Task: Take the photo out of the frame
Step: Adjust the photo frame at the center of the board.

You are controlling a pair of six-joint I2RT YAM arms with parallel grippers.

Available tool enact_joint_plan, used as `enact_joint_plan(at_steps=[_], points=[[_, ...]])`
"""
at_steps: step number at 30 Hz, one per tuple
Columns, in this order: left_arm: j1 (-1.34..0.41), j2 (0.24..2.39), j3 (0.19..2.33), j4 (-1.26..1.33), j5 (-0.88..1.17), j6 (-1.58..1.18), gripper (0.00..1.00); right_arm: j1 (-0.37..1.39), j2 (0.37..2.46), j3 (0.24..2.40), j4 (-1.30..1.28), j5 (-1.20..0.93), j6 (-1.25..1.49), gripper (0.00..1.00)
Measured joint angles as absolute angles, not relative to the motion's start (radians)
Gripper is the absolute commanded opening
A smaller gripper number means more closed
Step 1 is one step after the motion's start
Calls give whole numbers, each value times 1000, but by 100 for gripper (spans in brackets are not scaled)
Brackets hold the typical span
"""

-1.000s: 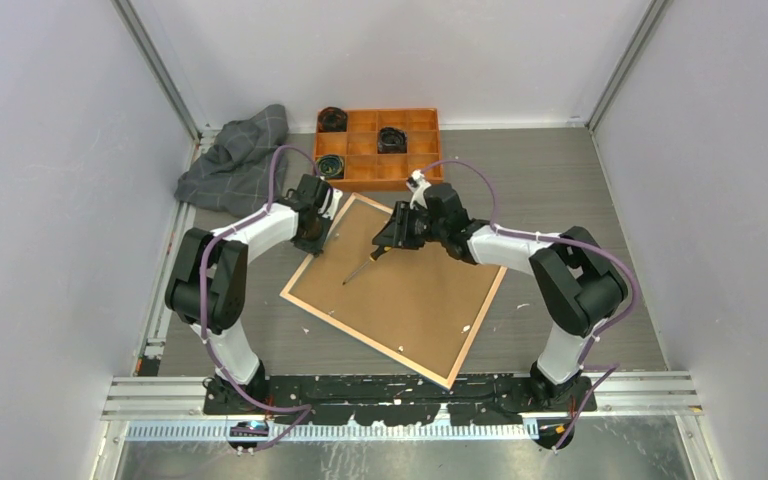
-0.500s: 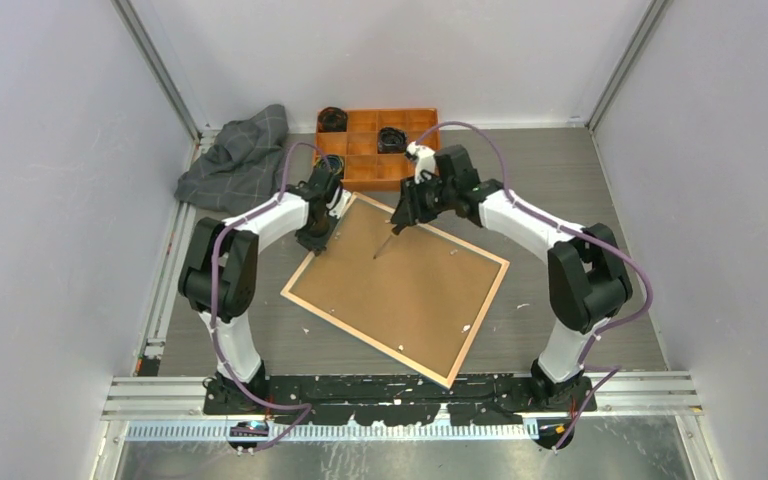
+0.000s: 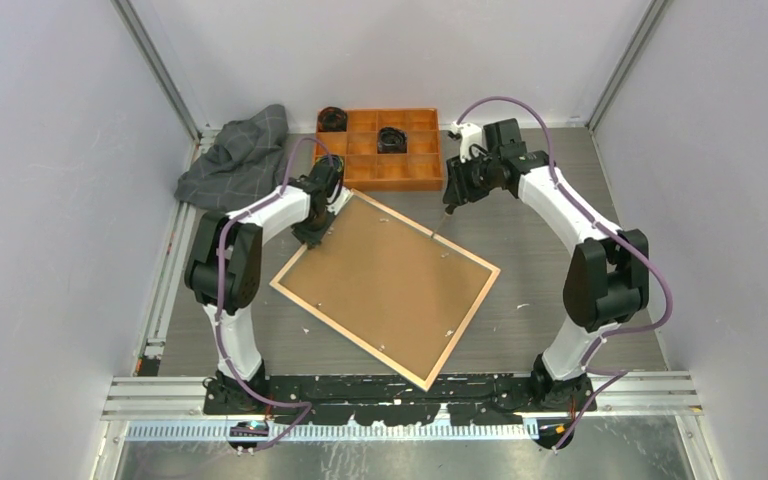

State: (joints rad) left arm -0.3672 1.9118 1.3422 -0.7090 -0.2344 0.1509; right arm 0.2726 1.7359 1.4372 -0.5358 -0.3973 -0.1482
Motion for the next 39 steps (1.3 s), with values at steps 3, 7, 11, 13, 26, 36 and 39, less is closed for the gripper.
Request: enact_joint_plan(at_steps=[3, 7, 11, 13, 26, 36, 39], points=[[-358, 1912, 1342, -709, -218, 166, 8, 253, 1716, 1462, -599, -369, -187, 1], [-339, 1910, 1342, -712, -216, 189, 17, 242, 1696, 1487, -657, -325, -231, 1], [-315, 1887, 1346, -730, -200, 207, 60, 235, 1684, 1501, -720, -298, -238, 1], [-299, 1856, 1357, -739, -179, 220, 75, 234, 1677, 1503, -743, -288, -238, 1], [-189, 1486, 1334, -855, 54, 391, 86, 233, 1654, 1576, -895, -278, -348, 1], [-192, 1266, 1115, -1049, 72, 614, 87, 197, 1769, 1770, -1052, -269, -357, 1], [-192, 1266, 1076, -1079, 61, 654, 87, 181, 1855, 1906, -1167, -262, -331, 1]])
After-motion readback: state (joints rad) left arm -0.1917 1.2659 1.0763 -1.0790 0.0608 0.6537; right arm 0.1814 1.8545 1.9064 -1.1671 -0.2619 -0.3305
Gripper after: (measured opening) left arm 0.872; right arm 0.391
